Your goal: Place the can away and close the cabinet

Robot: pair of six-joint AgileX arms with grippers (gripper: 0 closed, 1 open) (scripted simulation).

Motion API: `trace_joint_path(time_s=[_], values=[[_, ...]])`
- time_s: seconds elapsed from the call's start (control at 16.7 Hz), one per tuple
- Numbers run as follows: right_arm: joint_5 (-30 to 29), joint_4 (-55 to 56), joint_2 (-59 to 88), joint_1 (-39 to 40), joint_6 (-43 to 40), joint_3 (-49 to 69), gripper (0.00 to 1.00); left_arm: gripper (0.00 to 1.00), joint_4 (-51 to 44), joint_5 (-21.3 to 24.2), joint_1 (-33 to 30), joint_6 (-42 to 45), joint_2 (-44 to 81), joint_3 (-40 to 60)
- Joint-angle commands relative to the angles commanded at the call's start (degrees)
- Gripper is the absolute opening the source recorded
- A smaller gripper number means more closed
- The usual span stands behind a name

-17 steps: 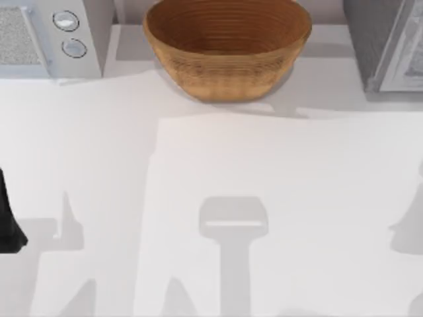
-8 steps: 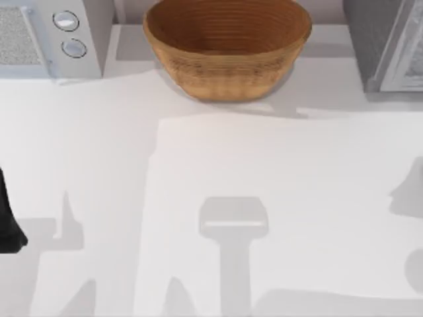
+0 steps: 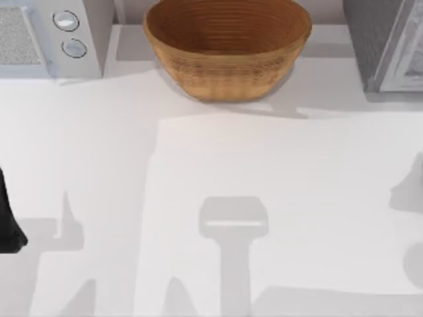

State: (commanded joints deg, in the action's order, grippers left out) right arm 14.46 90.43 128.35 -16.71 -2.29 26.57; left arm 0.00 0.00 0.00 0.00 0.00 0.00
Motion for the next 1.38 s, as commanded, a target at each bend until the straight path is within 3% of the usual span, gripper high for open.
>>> trace_joint_path(time_s=[0.6,1.38], values=[[0.0,0.0,0.0,0.0,0.0,0.0,0.02,1.0,0.0,0.0,0.0,0.0,0.0,0.0],[-0.1,-3.4,-3.1,-0.1,0.0,0.3,0.0,1.0,0.0,0.0,0.0,0.0,0.0,0.0]])
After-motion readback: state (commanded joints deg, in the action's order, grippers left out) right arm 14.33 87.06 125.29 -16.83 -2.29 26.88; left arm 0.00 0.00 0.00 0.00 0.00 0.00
